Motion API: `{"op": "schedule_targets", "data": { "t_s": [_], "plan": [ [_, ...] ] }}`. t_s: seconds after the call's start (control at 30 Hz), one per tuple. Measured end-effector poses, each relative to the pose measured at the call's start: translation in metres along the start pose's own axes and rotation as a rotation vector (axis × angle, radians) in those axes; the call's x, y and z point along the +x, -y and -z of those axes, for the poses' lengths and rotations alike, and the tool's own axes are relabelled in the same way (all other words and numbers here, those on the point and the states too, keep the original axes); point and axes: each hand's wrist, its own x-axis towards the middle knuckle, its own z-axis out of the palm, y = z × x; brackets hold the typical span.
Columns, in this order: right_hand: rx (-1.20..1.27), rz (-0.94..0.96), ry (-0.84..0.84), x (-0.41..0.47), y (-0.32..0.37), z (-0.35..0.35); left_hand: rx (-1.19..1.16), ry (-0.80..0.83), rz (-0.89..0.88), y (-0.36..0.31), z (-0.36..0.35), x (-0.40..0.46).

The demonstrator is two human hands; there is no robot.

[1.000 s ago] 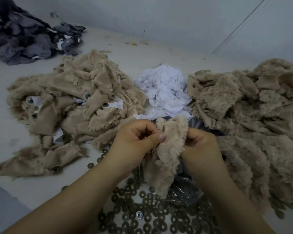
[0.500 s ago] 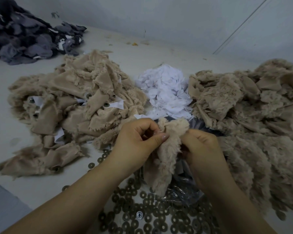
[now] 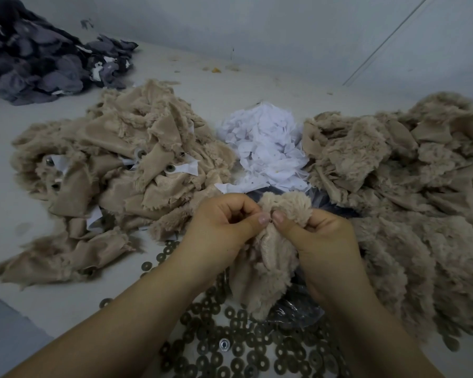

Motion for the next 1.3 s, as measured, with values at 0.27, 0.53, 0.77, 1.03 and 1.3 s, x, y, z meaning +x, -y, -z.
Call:
{"op": "schedule_targets", "data": {
  "t_s": [0.27,0.53,0.77,1.03,1.3],
  "plan": [
    [0.093,-0.052,-0.055,-0.001,0.004,-0.001,0.259,-0.053,-0.111,-0.002,-0.007,0.000],
    [0.223,-0.191,-0.114,0.002,0.011,0.000,0.177,0.067,-0.040,0.003,0.002,-0.006],
    [0.252,-0.233,-0.130,0.004,0.010,0.001,0.093,0.042,-0.027,0.004,0.005,-0.002],
    [0.287,-0.264,-0.141,0.006,0.008,0.000,0.098,0.029,-0.040,0.008,0.009,0.000],
    [0.228,-0.260,-0.119,0.007,0.006,0.003,0.179,0.166,-0.151,0.010,0.011,0.000]
  ]
}}
